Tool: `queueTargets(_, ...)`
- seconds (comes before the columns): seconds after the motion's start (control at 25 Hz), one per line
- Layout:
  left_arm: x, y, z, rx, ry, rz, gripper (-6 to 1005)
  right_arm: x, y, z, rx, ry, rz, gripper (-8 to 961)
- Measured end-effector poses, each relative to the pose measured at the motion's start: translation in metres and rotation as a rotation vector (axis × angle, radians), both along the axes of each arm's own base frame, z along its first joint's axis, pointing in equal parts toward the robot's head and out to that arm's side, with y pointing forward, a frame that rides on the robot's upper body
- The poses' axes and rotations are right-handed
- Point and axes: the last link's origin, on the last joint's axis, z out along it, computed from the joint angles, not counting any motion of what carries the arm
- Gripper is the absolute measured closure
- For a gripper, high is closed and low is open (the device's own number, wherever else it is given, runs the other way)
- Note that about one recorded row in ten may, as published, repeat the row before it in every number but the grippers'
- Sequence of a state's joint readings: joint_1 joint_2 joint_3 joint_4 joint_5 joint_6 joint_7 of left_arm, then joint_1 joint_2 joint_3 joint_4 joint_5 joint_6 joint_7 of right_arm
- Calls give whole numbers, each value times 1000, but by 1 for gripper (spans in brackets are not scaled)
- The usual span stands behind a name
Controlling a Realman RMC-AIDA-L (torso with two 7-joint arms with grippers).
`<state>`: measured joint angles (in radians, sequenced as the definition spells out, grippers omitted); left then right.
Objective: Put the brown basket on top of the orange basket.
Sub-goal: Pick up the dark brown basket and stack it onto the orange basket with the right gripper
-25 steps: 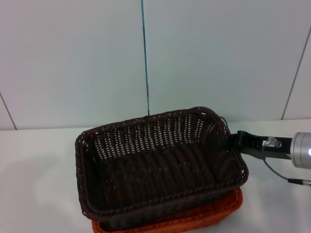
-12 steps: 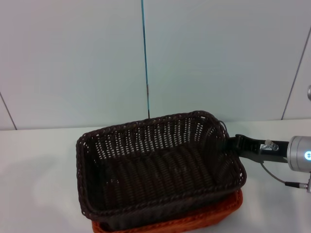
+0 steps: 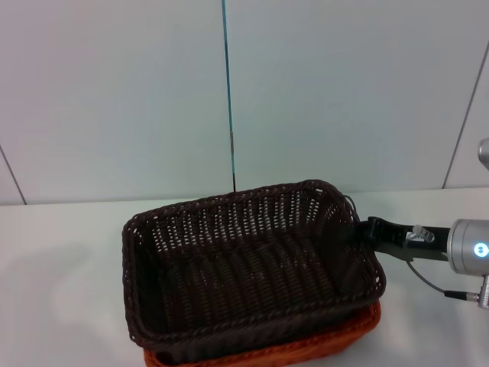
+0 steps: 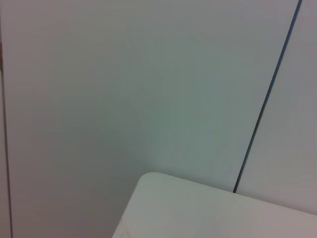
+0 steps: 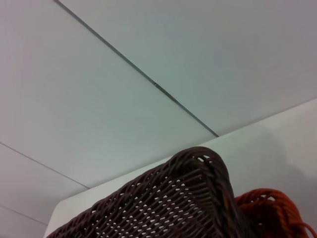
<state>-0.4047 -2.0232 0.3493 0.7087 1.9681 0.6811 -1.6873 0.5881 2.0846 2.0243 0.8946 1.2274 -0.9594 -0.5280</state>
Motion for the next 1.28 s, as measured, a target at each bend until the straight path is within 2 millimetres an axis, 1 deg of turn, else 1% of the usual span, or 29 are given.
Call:
queueTargets(0.8, -1, -1, 1, 2, 1, 2, 497, 0, 1, -2, 5, 5, -6, 756)
queueTargets(1.28, -2, -2, 1, 3, 1, 6, 497, 5, 0, -4, 2, -1, -24, 755)
